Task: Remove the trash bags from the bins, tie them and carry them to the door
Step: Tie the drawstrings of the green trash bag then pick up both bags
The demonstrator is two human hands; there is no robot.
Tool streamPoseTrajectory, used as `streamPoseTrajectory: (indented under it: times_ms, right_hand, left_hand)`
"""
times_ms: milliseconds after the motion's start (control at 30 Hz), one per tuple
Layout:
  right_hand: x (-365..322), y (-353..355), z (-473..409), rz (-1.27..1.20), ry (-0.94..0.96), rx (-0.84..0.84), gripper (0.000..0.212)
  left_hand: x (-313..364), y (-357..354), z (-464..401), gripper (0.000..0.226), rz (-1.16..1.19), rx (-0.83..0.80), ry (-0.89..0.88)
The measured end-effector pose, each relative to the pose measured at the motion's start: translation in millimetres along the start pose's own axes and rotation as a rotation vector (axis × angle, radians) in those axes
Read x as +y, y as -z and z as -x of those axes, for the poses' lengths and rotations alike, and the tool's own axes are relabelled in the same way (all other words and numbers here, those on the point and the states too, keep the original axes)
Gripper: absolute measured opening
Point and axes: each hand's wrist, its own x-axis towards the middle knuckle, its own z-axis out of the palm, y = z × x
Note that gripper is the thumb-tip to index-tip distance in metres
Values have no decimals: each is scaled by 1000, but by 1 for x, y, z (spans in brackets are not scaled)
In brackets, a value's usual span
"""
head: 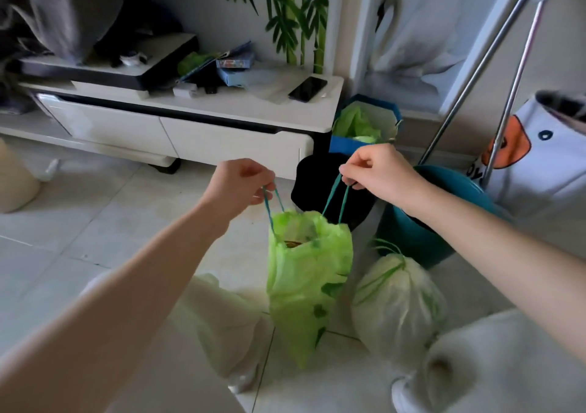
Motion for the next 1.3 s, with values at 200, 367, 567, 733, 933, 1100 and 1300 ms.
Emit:
streamPoseTrajectory:
  times_ms: [200, 367, 567, 733, 933, 1100, 1300]
  right_hand:
    - [-16, 6, 17, -429, -69, -77, 14]
    - [-26, -7, 26, -372, -50, -135, 17]
    - [-19, -14, 32, -361, -86, -122, 12]
    - [-7, -7, 44, -383, -33, -78, 11]
    - [-2, -3, 60, -536, 61, -195, 20]
    - [0, 0, 62, -541, 57, -247, 37]
    - [4, 19, 57, -599, 86, -169, 22]
  left_hand:
    - [16, -13, 11, 12, 25, -63, -26]
    - [30, -38, 26, 21, 104, -178, -54]
    - [31, -54, 38, 23, 112, -179, -116]
    - [-3, -54, 28, 24, -177, 13, -241]
    - [-72, -106, 34, 85, -382, -448, -109]
    - [-74, -158, 25, 60, -366, -213, -199]
    - [-88, -173, 4, 22, -348, -26, -280]
